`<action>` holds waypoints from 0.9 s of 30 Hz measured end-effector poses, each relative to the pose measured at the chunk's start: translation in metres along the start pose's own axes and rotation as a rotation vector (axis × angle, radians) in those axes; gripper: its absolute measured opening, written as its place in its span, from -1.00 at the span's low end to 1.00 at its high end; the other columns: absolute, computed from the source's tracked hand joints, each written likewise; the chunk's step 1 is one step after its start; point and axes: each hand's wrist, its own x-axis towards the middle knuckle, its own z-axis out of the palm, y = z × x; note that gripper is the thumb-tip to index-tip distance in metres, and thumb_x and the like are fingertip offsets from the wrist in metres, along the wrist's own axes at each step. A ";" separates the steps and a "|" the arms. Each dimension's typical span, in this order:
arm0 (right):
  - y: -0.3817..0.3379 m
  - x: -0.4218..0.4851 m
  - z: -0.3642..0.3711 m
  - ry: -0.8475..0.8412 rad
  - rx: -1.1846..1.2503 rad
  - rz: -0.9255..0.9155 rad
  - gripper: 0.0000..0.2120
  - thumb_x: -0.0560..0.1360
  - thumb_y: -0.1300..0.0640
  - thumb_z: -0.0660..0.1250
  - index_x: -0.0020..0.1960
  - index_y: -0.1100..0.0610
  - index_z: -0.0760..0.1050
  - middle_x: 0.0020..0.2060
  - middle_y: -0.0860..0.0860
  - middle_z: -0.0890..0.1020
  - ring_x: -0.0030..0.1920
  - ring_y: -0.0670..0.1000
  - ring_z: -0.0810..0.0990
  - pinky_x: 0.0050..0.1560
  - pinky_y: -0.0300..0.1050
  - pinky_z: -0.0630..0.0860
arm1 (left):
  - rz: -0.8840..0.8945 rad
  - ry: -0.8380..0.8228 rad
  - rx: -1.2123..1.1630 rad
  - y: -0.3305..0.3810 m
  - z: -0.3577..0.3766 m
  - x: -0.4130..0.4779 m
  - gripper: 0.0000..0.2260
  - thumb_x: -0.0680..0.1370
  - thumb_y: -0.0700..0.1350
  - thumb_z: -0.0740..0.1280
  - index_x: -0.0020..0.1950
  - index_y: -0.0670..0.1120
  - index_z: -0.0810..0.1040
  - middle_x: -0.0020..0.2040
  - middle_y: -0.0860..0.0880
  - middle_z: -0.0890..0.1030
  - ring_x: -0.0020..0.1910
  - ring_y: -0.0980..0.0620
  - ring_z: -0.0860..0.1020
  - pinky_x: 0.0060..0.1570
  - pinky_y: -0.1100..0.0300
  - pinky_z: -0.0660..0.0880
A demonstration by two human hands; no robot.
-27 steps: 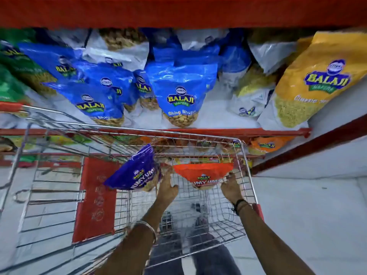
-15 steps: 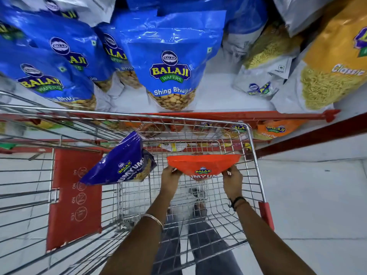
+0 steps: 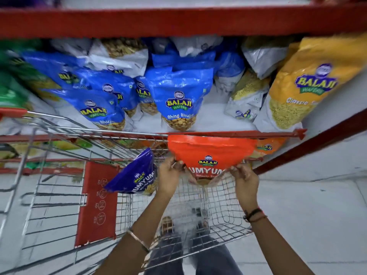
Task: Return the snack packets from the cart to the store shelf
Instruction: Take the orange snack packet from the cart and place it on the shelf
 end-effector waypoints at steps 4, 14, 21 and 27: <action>-0.074 0.000 -0.020 0.053 0.151 -0.130 -0.73 0.43 0.32 0.34 -0.28 -0.04 0.48 -0.37 -0.21 0.58 -0.31 -0.35 0.52 -0.16 -0.44 0.44 | 0.257 0.013 0.114 0.067 0.015 -0.037 -0.89 0.51 -0.25 0.27 -0.15 -0.11 0.57 -0.10 -0.17 0.63 -0.09 -0.17 0.58 -0.03 -0.30 0.51; -0.267 0.027 -0.056 0.006 0.454 -0.510 -0.74 0.46 0.25 0.31 -0.27 -0.07 0.57 -0.36 -0.21 0.67 -0.22 -0.14 0.59 -0.08 -0.12 0.60 | 0.630 -0.043 -0.155 0.240 0.082 -0.076 -0.86 0.55 -0.27 0.20 -0.16 -0.09 0.46 -0.19 -0.04 0.54 -0.22 0.10 0.53 -0.22 0.28 0.59; -0.362 0.071 -0.047 0.133 0.639 -0.680 -0.77 0.46 0.24 0.33 -0.24 -0.08 0.50 -0.39 -0.22 0.60 -0.22 -0.14 0.54 -0.07 -0.03 0.55 | 0.804 -0.079 -0.288 0.337 0.127 -0.055 -0.82 0.56 -0.27 0.16 -0.17 -0.05 0.45 -0.17 0.01 0.58 -0.22 0.13 0.60 -0.23 0.28 0.61; -0.376 0.134 -0.023 0.191 0.669 -0.662 -0.75 0.46 0.21 0.32 -0.25 -0.14 0.52 -0.26 -0.21 0.60 -0.12 -0.14 0.55 0.05 0.00 0.53 | 0.857 -0.065 -0.255 0.363 0.157 0.002 -0.81 0.56 -0.28 0.16 -0.18 -0.03 0.40 -0.11 -0.05 0.53 -0.08 -0.02 0.55 0.02 0.03 0.60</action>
